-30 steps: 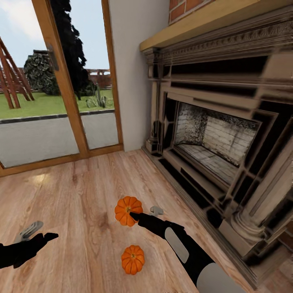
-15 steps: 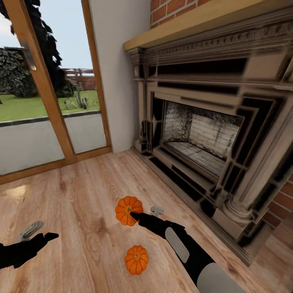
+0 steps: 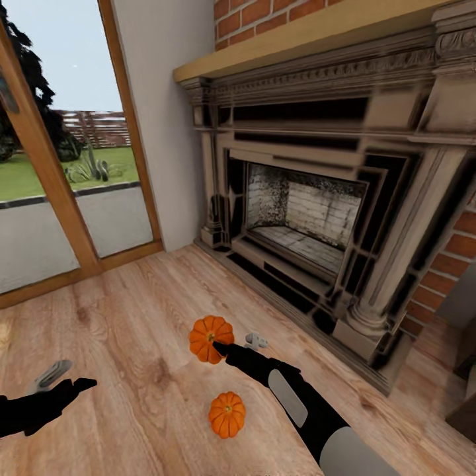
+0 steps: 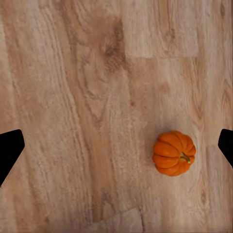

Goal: Place each of the two pumpkins and all three candles from the living room inside a cabinet in the living room (use any cabinet), then make sure every cabinet is closed, and position the cauldron so it is next to a table in the living room.

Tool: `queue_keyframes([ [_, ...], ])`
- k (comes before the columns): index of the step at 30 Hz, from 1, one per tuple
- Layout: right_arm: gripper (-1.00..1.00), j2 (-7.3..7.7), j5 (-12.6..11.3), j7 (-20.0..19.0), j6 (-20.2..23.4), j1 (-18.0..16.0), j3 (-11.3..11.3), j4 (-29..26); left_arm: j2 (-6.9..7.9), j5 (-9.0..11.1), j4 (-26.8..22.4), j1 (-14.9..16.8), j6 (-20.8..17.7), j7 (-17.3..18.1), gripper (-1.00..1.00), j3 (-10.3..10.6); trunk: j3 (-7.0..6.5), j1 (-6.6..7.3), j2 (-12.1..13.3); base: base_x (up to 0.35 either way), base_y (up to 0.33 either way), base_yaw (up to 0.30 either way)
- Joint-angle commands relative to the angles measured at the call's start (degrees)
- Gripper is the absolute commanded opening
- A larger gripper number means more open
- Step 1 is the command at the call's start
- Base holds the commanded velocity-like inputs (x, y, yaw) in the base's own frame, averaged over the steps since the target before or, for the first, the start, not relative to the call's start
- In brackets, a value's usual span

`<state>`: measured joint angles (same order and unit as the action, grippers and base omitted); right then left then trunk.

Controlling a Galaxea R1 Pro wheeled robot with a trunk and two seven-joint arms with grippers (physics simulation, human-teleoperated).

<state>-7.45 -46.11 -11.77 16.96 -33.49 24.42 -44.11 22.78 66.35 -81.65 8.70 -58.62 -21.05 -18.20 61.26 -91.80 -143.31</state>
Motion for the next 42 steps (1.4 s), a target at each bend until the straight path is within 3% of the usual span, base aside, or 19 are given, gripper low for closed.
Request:
queue_keyframes([
  [1,-1.0,-0.01,0.0,0.2,0.0,0.0,0.0,0.0,-0.01,0.0,0.0,0.0,0.0,0.0,1.0,0.0,0.0,0.0,0.0,-0.027,0.227,-0.284],
  [26,-1.0,-0.01,-0.2,0.2,-0.1,0.0,0.0,0.1,-0.12,-0.1,0.0,0.0,0.0,0.0,1.0,-0.1,0.0,0.0,0.0,-0.002,0.164,-0.284],
  [42,-1.0,-0.01,-0.8,0.3,0.1,-0.1,-0.2,0.1,-0.12,-0.1,0.0,0.0,0.0,0.0,1.0,-0.1,0.0,0.0,0.0,0.0,0.017,-0.284],
])
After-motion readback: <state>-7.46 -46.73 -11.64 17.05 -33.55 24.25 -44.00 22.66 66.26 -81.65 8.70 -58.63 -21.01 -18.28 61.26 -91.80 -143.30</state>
